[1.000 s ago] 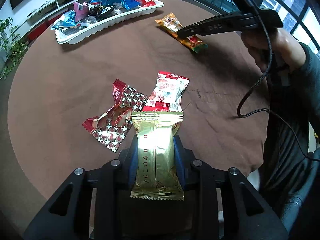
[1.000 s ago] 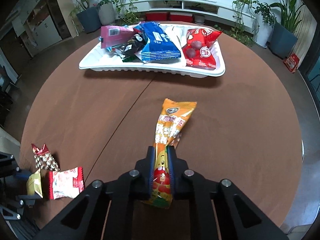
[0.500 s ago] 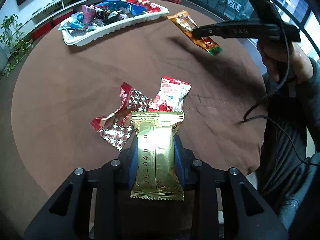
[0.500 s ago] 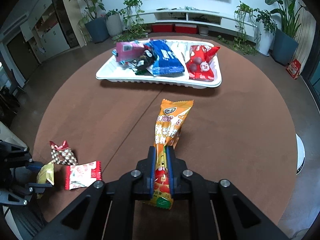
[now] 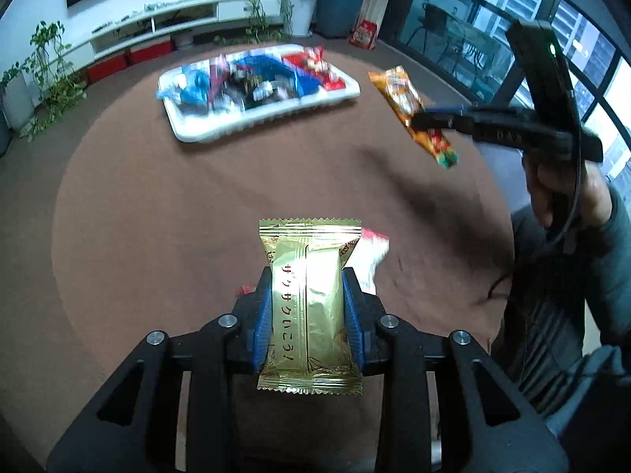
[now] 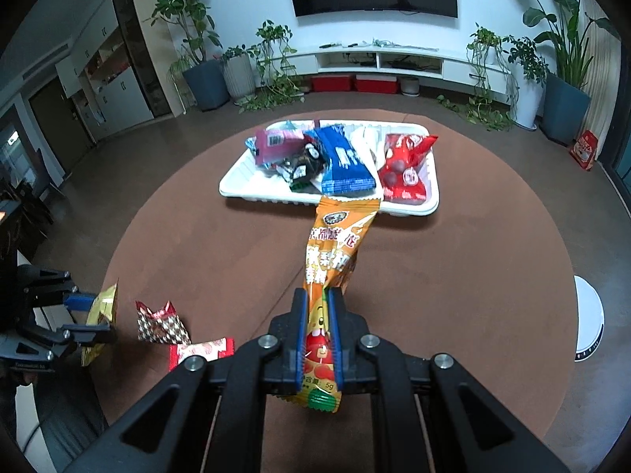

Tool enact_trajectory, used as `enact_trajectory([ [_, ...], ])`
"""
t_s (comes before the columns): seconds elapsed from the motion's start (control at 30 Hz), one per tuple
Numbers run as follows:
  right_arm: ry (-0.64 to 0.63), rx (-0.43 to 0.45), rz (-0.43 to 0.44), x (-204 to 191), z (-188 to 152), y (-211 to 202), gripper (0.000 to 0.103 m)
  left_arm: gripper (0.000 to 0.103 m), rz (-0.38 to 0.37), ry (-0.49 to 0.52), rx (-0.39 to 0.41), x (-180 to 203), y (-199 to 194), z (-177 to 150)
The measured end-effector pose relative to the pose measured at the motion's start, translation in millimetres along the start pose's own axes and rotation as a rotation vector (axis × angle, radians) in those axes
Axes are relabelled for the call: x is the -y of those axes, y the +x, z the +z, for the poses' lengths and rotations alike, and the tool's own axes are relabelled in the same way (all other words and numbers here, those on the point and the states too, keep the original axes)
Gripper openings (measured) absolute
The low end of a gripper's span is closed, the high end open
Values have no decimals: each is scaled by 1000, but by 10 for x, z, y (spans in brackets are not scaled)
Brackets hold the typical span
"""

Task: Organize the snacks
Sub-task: 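Carry gold packet with left tool while right tool carries orange packet into tray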

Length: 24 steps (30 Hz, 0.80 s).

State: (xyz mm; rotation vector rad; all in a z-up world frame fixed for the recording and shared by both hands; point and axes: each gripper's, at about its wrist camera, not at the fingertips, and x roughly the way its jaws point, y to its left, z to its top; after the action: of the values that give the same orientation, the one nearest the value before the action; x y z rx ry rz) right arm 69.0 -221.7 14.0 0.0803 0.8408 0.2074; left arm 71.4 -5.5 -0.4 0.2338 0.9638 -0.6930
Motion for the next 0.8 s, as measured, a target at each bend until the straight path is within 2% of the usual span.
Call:
enact_trajectory([
  [0.2, -9, 54, 6, 36, 316, -96, 12, 30, -26, -45, 104, -187, -123, 641],
  [0.37, -26, 102, 1, 145, 794, -57, 12, 30, -70, -127, 193, -471, -142, 1253],
  [0.47, -43, 106, -4, 206, 1070, 98, 12, 30, -58, -173, 229, -621, -59, 1631],
  [0.6, -81, 80, -22, 262, 1352, 421, 12, 30, -38, -223, 242, -774, 161, 2035],
  [0.8, -89, 5, -48, 427, 1579, 1056, 12, 30, 0, -282, 186, -895, 769, 2362],
])
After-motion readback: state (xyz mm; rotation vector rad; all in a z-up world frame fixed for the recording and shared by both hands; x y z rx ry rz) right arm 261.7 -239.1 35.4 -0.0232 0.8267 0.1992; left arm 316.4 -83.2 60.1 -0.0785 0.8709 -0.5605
